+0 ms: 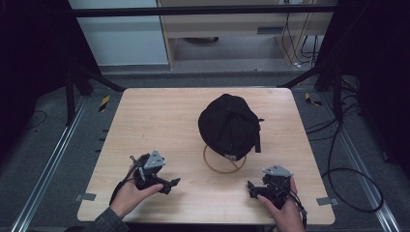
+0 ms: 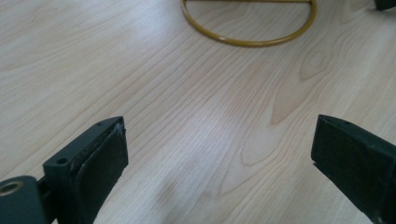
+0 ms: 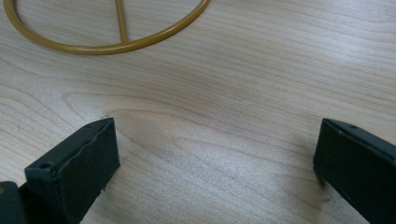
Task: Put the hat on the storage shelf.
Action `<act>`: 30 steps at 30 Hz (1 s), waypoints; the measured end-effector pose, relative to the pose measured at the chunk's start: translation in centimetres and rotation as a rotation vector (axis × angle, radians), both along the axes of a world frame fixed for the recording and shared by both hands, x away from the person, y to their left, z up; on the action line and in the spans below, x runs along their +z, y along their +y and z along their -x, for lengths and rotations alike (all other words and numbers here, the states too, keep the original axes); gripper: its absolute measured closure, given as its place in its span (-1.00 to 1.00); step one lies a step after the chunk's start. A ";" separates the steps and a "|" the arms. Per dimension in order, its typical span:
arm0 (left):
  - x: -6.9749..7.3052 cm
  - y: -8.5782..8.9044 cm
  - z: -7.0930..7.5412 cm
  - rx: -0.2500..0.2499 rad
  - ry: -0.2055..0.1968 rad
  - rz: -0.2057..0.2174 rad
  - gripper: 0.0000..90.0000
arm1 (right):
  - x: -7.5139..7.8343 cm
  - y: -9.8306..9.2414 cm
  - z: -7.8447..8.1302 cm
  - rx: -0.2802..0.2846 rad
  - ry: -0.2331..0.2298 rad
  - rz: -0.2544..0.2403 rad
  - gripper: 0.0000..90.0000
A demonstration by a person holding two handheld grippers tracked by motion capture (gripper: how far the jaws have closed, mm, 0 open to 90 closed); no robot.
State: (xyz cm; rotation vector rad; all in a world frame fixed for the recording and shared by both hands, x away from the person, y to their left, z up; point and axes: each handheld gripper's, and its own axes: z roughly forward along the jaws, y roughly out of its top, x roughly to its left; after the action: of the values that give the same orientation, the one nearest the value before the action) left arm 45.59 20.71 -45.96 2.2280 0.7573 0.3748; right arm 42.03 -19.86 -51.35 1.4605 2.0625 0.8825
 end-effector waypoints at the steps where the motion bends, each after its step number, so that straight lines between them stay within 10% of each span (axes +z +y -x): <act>1: -0.2 0.2 0.0 0.006 0.002 -0.001 -0.92 | 0.0 0.0 0.0 0.000 0.000 0.000 -0.99; 15: -2.3 3.5 -0.3 0.066 0.038 -0.029 -0.92 | 0.0 0.0 0.0 0.001 0.000 0.000 -0.99; 30: -3.1 6.9 -3.9 0.160 0.049 -0.039 -0.92 | 0.0 0.0 0.0 0.001 0.000 0.000 -0.99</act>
State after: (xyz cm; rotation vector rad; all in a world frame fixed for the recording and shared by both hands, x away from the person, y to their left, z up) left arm 49.46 27.59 -49.07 2.2269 0.9651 0.4169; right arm 42.02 -19.86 -51.35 1.4593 2.0635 0.8825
